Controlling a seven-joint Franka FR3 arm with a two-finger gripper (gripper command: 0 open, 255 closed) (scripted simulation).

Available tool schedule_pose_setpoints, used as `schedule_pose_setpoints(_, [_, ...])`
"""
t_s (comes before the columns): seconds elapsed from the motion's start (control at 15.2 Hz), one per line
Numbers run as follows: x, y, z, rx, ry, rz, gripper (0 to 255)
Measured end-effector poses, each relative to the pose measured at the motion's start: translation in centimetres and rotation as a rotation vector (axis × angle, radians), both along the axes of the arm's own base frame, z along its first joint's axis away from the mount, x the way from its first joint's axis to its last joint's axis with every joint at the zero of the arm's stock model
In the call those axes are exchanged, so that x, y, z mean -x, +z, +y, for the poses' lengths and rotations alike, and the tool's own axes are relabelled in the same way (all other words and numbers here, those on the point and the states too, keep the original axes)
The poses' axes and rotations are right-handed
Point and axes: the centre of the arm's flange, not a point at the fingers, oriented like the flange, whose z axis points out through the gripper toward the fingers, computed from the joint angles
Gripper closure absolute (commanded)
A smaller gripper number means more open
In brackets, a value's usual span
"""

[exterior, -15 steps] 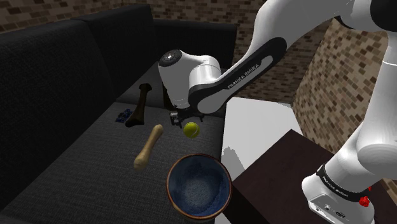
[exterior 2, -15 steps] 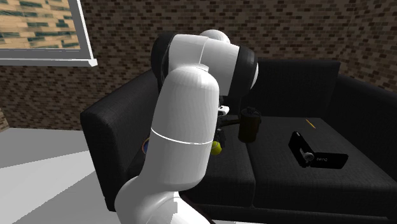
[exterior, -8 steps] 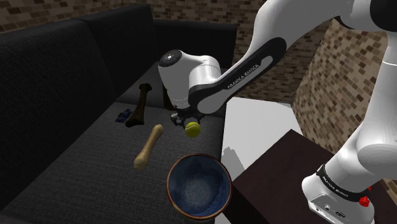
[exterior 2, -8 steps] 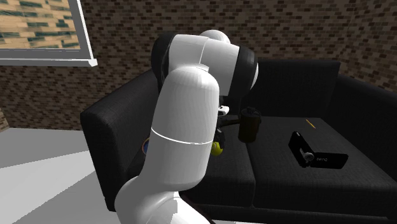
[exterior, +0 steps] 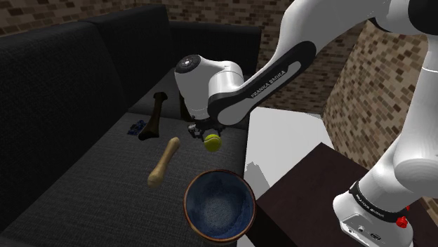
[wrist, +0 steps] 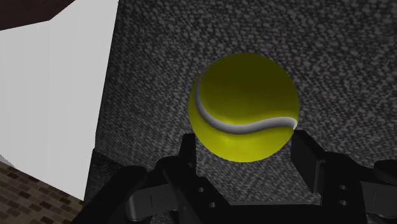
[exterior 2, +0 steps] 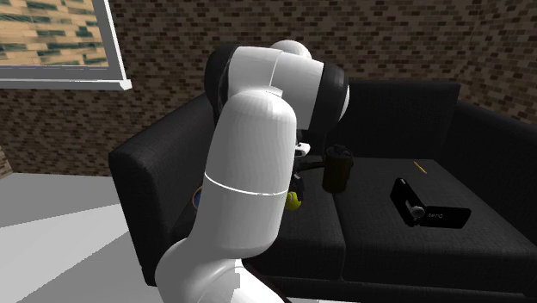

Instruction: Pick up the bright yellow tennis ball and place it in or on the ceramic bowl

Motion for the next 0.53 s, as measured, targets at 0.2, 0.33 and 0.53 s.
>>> schedule_pose_setpoints(0.2, [0.1, 1.1, 0.1, 0.0, 0.0, 0.002, 255])
schedule_pose_setpoints(0.33, [-0.1, 2.3, 0.1, -0.001, 0.0, -0.002, 255])
schedule_pose_setpoints(0.53, [0.1, 3.6, 0.0, 0.0, 0.0, 0.002, 255])
